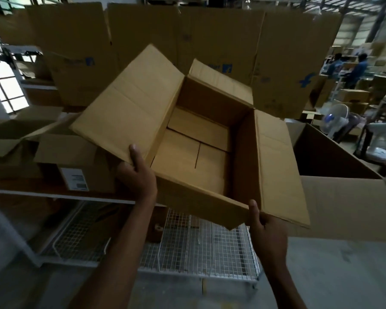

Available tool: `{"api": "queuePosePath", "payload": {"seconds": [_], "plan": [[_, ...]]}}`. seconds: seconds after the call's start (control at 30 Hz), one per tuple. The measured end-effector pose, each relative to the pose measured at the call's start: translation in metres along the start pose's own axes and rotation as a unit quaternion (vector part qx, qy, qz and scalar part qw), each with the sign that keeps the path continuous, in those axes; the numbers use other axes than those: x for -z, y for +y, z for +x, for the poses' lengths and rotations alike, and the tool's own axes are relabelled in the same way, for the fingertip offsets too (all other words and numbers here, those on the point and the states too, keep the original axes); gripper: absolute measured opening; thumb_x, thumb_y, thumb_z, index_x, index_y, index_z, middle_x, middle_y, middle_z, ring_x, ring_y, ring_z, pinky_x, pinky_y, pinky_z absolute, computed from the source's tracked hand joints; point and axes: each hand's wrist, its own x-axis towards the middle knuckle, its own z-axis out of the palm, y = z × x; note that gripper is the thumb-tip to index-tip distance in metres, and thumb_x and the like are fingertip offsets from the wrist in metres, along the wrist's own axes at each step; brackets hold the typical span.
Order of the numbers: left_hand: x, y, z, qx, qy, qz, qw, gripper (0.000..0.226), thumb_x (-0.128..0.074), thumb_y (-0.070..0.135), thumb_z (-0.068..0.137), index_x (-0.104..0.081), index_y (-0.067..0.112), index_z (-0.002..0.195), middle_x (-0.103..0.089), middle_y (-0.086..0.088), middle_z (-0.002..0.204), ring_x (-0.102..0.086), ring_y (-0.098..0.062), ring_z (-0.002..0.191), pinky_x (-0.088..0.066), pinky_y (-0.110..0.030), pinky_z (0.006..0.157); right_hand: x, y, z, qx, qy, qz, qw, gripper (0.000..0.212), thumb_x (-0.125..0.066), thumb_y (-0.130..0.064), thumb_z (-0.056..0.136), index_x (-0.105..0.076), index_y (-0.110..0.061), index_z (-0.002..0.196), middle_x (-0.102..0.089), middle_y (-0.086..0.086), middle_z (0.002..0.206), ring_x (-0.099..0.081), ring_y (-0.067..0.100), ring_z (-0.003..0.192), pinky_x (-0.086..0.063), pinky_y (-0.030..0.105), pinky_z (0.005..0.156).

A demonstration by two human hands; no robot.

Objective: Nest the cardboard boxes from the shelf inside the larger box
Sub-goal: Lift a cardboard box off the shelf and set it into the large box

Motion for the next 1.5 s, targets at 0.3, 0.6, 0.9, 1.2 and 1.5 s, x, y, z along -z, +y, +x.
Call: {"api": "queuePosePath", "payload": {"seconds": [0.3, 0.6, 0.9, 1.2, 1.5], "plan": [[-0.058, 0.039, -0.052, 0.054, 0.026, -0.055, 0.997, 0.023, -0.057, 0.042, 0.104, -0.058, 0.036, 0.082, -0.063, 0.008, 0.078, -0.061, 0.008, 0.063, -0.049, -0.021, 0.061, 0.044, 0.012, 0.078, -0.206, -0.013, 0.303, 0.93, 0.044, -0.058, -0.058, 0.095, -0.058, -0.021, 0.12, -0.063, 0.002, 0.11, -0.064, 0.018, 0.096, -0.058, 0.045, 0.073], [-0.151, 0.083, -0.096, 0.169, -0.069, -0.164, 0.969, 0.026, -0.066, 0.045, 0.098, -0.058, 0.029, 0.117, -0.063, 0.007, 0.114, -0.063, -0.003, 0.099, -0.057, -0.032, 0.093, 0.149, 0.043, 0.204, -0.117, 0.022, 0.295, 0.948, 0.039, -0.06, -0.028, 0.102, -0.05, -0.012, 0.136, -0.052, 0.017, 0.135, -0.057, 0.035, 0.12, -0.058, 0.042, 0.07], [-0.216, 0.121, -0.146, 0.197, -0.124, -0.183, 0.955, 0.022, -0.074, 0.045, 0.093, -0.062, 0.028, 0.1, -0.066, 0.004, 0.1, -0.063, -0.012, 0.092, -0.052, -0.038, 0.096, 0.251, 0.039, 0.275, -0.016, 0.05, 0.268, 0.962, 0.02, -0.054, -0.037, 0.104, -0.06, -0.018, 0.104, -0.059, 0.006, 0.101, -0.059, 0.027, 0.098, -0.05, 0.048, 0.079], [-0.272, 0.112, -0.229, 0.283, -0.209, -0.173, 0.92, 0.05, -0.075, 0.06, 0.081, -0.061, 0.033, 0.121, -0.064, 0.001, 0.132, -0.06, -0.023, 0.123, -0.05, -0.053, 0.106, 0.325, 0.085, 0.319, 0.012, 0.039, 0.264, 0.964, 0.031, -0.062, -0.054, 0.09, -0.062, -0.023, 0.085, -0.051, -0.002, 0.081, -0.051, 0.013, 0.078, -0.04, 0.035, 0.072], [-0.302, 0.079, -0.274, 0.273, -0.218, -0.134, 0.927, 0.026, -0.064, 0.043, 0.1, -0.059, 0.024, 0.116, -0.061, 0.011, 0.11, -0.057, -0.004, 0.102, -0.045, -0.023, 0.077, 0.33, 0.144, 0.342, -0.019, 0.029, 0.233, 0.972, 0.02, -0.057, -0.036, 0.103, -0.061, -0.022, 0.089, -0.058, 0.0, 0.089, -0.056, 0.021, 0.091, -0.042, 0.041, 0.089]]}}
